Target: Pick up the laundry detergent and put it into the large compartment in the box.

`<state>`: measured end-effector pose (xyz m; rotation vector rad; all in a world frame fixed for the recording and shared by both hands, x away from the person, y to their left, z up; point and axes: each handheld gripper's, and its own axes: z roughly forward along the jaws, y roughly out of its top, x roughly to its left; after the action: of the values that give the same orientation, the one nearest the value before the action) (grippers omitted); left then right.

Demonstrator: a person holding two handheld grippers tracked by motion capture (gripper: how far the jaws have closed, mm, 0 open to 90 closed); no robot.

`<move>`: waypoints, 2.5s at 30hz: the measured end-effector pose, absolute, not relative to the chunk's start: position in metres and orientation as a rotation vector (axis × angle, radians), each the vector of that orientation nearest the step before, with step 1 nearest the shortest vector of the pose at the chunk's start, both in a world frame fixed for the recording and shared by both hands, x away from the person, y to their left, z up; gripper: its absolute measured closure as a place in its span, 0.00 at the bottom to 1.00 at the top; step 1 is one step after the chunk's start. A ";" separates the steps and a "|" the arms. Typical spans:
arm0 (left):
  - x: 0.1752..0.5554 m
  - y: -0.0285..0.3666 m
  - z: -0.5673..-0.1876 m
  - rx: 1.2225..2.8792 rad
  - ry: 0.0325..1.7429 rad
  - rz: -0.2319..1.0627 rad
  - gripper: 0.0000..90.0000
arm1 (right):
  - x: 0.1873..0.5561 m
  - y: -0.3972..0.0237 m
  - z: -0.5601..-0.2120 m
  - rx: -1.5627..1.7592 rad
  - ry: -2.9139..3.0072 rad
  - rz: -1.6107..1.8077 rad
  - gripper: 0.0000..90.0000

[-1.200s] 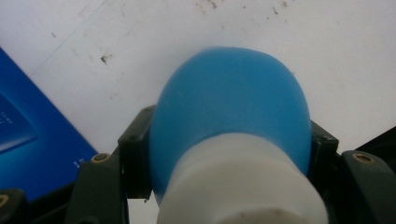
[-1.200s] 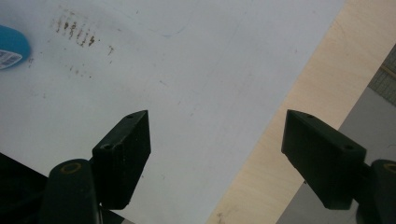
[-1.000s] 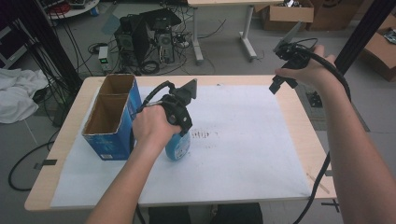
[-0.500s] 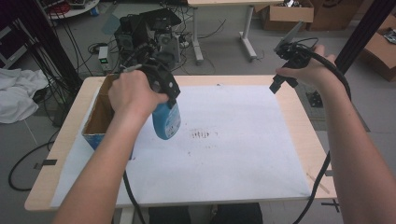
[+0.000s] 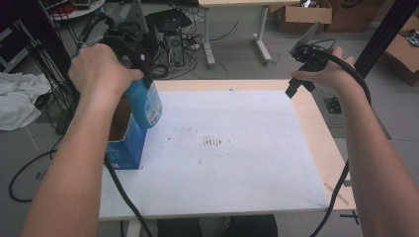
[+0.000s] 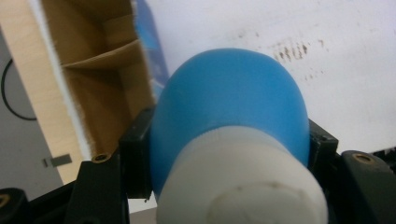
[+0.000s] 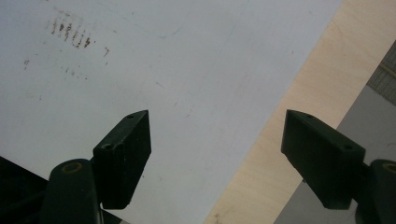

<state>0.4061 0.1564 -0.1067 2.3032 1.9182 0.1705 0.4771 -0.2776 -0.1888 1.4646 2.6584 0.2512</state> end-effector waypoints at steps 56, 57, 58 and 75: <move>0.423 0.247 -0.238 2.135 2.236 0.149 0.42 | 0.484 -0.278 -0.199 1.463 2.661 0.193 0.27; 0.423 0.247 -0.238 2.135 2.236 0.149 0.42 | 0.484 -0.278 -0.199 1.463 2.661 0.192 0.27; 0.424 0.247 -0.243 2.139 2.242 0.142 0.42 | 0.484 -0.277 -0.200 1.463 2.663 0.191 0.27; 0.427 0.247 -0.279 2.164 2.253 0.104 0.42 | 0.486 -0.279 -0.205 1.459 2.669 0.195 0.27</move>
<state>0.4268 0.2467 -0.2786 2.1644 2.2534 0.1039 0.4859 -0.2786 -0.2046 1.4589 2.6685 0.1953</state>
